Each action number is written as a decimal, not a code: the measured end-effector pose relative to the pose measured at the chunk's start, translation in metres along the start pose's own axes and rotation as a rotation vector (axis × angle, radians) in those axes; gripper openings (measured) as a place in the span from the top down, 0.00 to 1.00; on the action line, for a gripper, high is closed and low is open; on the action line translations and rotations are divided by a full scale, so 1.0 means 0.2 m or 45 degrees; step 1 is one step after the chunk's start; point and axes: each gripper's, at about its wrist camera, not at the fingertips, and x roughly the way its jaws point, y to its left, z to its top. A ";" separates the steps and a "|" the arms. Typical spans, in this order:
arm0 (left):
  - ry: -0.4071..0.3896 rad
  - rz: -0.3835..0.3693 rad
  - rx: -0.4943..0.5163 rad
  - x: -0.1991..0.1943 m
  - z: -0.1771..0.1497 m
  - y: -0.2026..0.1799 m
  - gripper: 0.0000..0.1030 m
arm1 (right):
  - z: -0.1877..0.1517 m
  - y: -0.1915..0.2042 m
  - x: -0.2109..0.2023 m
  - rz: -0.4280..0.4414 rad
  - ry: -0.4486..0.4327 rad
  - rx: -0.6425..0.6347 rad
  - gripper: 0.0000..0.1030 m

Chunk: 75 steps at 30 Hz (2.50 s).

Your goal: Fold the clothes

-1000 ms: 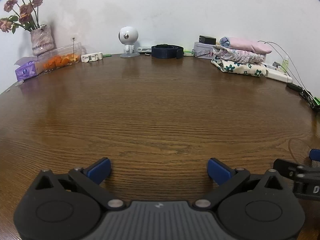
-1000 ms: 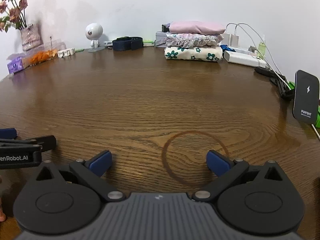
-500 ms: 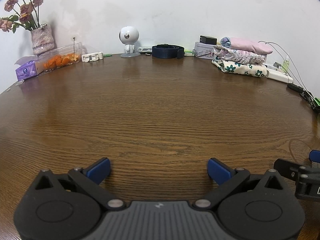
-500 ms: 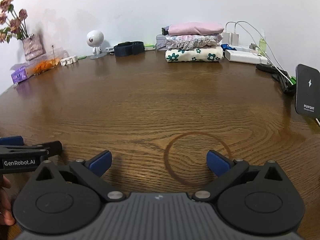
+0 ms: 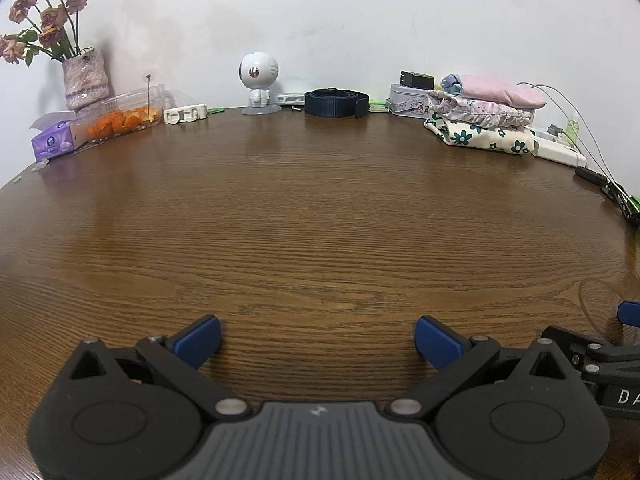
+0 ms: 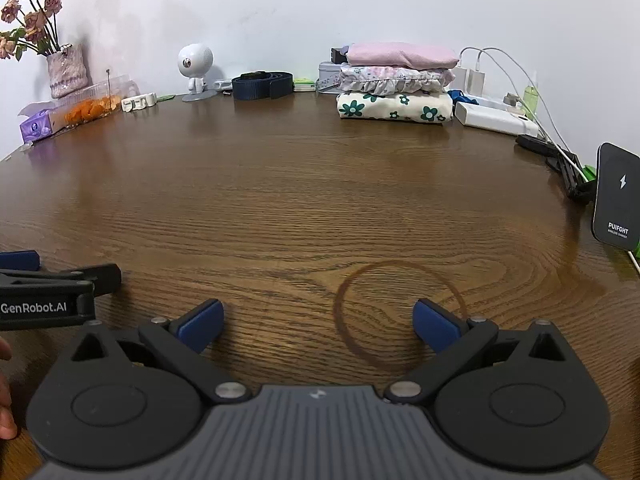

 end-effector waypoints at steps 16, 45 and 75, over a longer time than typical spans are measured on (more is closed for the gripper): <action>-0.001 -0.030 0.027 -0.01 -0.01 -0.02 0.00 | 0.00 0.05 0.00 0.050 -0.001 -0.043 0.00; -0.001 -0.043 0.039 -0.01 -0.01 -0.01 0.00 | -0.02 0.05 -0.01 0.001 -0.006 -0.005 0.00; -0.001 -0.051 0.047 0.00 -0.01 -0.02 0.00 | -0.02 0.06 -0.01 -0.003 -0.009 -0.001 0.00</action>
